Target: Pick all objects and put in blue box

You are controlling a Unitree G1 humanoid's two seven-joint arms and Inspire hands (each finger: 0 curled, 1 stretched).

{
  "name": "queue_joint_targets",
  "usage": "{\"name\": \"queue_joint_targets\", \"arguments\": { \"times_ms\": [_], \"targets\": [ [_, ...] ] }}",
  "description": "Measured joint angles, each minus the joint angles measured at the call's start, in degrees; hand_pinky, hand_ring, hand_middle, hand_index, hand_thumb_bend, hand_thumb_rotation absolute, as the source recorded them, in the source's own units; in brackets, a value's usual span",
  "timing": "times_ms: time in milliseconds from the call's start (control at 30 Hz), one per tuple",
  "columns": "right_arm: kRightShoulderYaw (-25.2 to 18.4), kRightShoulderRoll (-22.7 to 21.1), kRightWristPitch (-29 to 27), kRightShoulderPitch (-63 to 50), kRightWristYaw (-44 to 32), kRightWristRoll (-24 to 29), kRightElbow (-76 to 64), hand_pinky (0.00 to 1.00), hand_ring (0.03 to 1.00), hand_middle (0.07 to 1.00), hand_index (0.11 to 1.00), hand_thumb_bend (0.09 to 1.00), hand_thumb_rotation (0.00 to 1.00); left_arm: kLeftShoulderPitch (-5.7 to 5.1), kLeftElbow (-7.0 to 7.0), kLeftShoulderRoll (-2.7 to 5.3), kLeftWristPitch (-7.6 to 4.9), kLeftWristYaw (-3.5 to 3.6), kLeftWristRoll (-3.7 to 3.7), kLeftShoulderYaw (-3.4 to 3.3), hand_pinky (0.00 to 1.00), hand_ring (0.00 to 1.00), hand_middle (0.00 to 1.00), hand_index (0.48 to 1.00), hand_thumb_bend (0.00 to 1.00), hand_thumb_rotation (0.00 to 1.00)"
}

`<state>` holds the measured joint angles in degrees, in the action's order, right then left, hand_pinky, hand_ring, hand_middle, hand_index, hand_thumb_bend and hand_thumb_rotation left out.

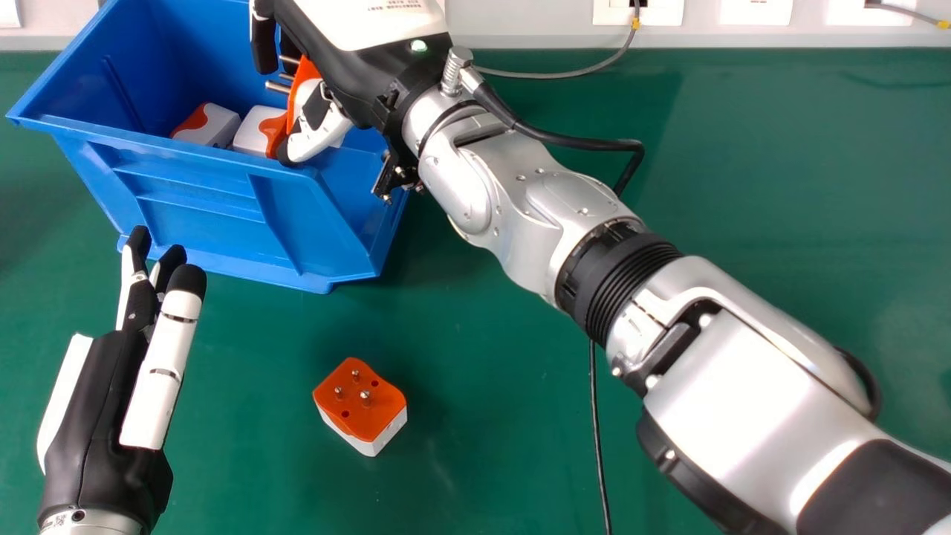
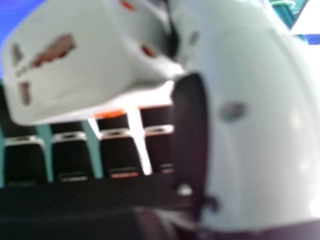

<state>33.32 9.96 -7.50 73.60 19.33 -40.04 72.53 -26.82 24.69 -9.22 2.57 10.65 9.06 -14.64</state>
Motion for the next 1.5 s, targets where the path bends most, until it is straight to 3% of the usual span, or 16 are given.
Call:
{"name": "queue_joint_targets", "arguments": {
  "times_ms": [333,867,1167,1267,1433,1500],
  "targets": [
    [-0.50,-0.17,0.69,-0.02,-0.50,0.82,-0.06,0.34,0.440,0.518,0.498,0.498,0.00,-0.18,0.04,0.62,-0.15,-0.06,-0.06,0.56,1.00,1.00,1.00,1.000,0.47,0.89],
    [-1.58,-2.13,1.94,-3.57,-3.95,1.10,-10.27,0.34,0.438,0.523,0.492,0.497,0.00,-0.05,0.32,0.58,-0.14,-0.01,-0.08,0.67,1.00,1.00,1.00,1.000,0.45,0.88],
    [-1.40,-1.93,1.90,-3.93,-2.61,0.84,-6.74,0.34,0.442,0.526,0.495,0.497,0.00,-0.07,0.27,0.61,-1.14,0.09,-0.17,0.78,0.99,1.00,1.00,1.000,0.45,0.88],
    [-1.12,-1.17,1.93,-3.34,-1.24,0.80,-5.05,0.34,0.443,0.525,0.495,0.497,0.00,-0.38,0.32,0.83,-1.17,-0.04,-0.25,0.88,0.99,1.00,1.00,1.000,0.45,0.89],
    [-0.93,-0.97,1.83,-2.90,-0.01,0.82,-3.51,0.34,0.447,0.517,0.492,0.498,0.00,-0.98,0.61,1.40,-1.16,-0.81,-1.16,1.31,0.99,1.00,1.00,1.000,0.46,0.89],
    [-0.94,-0.97,1.86,-2.79,0.16,0.82,-3.24,0.34,0.447,0.517,0.492,0.498,0.00,-1.18,0.70,1.51,-1.16,-0.90,-1.20,1.47,0.99,1.00,1.00,1.000,0.46,0.89]
  ]
}}
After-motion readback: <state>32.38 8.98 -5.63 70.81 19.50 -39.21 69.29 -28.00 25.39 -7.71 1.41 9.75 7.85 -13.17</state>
